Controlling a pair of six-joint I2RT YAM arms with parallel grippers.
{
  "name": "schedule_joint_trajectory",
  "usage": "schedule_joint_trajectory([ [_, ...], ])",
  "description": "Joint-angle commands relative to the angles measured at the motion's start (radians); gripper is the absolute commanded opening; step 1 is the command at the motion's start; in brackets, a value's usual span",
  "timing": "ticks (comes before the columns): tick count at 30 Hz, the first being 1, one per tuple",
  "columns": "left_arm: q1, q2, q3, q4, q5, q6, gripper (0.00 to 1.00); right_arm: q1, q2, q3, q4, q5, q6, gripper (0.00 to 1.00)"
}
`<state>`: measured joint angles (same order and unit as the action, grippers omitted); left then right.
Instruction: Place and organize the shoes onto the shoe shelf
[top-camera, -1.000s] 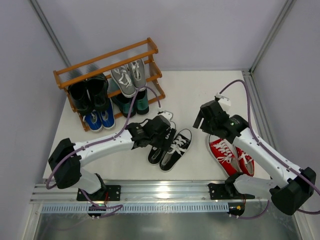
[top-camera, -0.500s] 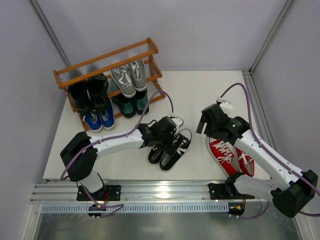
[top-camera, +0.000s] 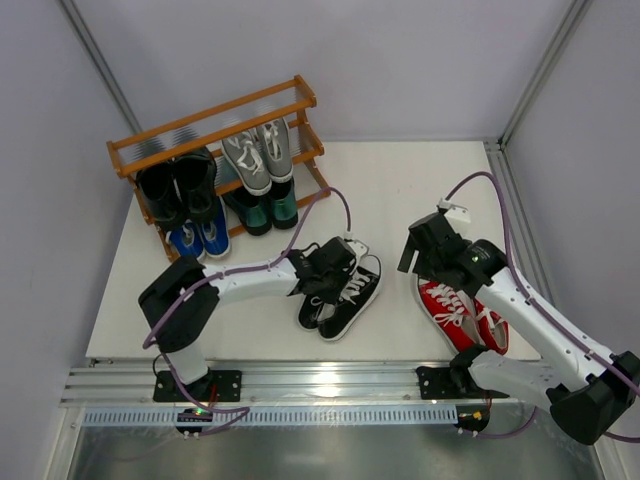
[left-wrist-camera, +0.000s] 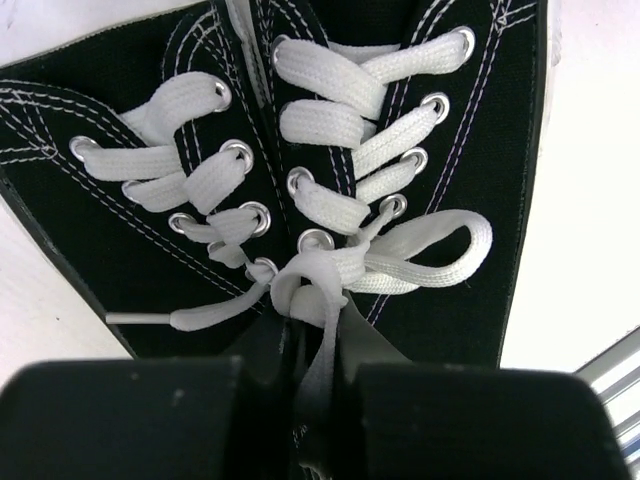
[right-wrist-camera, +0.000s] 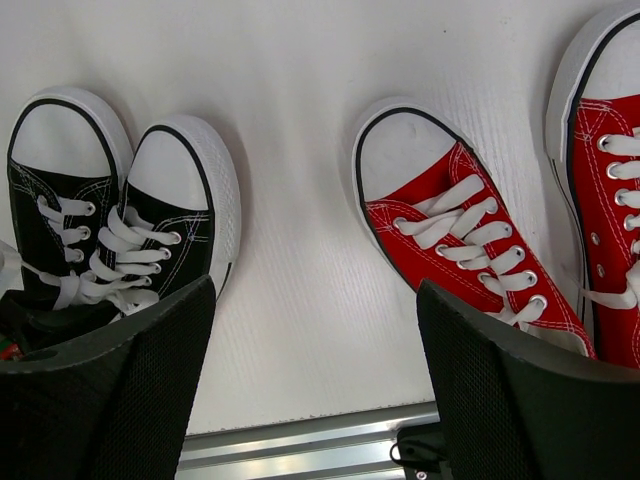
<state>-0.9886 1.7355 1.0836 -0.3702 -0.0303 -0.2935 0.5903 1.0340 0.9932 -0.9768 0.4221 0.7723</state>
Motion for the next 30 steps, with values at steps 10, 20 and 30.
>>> schedule_joint_trajectory([
  [10,-0.062,-0.221,0.002,-0.065,-0.175,-0.232,0.0,-0.015,-0.051,-0.013,-0.003,0.027,-0.028,0.79],
  [20,-0.079,-0.281,0.421,-0.367,-0.442,-0.222,0.0,-0.02,-0.061,0.073,-0.054,0.078,-0.054,0.78],
  [30,0.29,-0.058,1.223,-0.645,-0.401,-0.021,0.0,-0.033,-0.071,0.16,-0.092,0.121,-0.102,0.77],
])
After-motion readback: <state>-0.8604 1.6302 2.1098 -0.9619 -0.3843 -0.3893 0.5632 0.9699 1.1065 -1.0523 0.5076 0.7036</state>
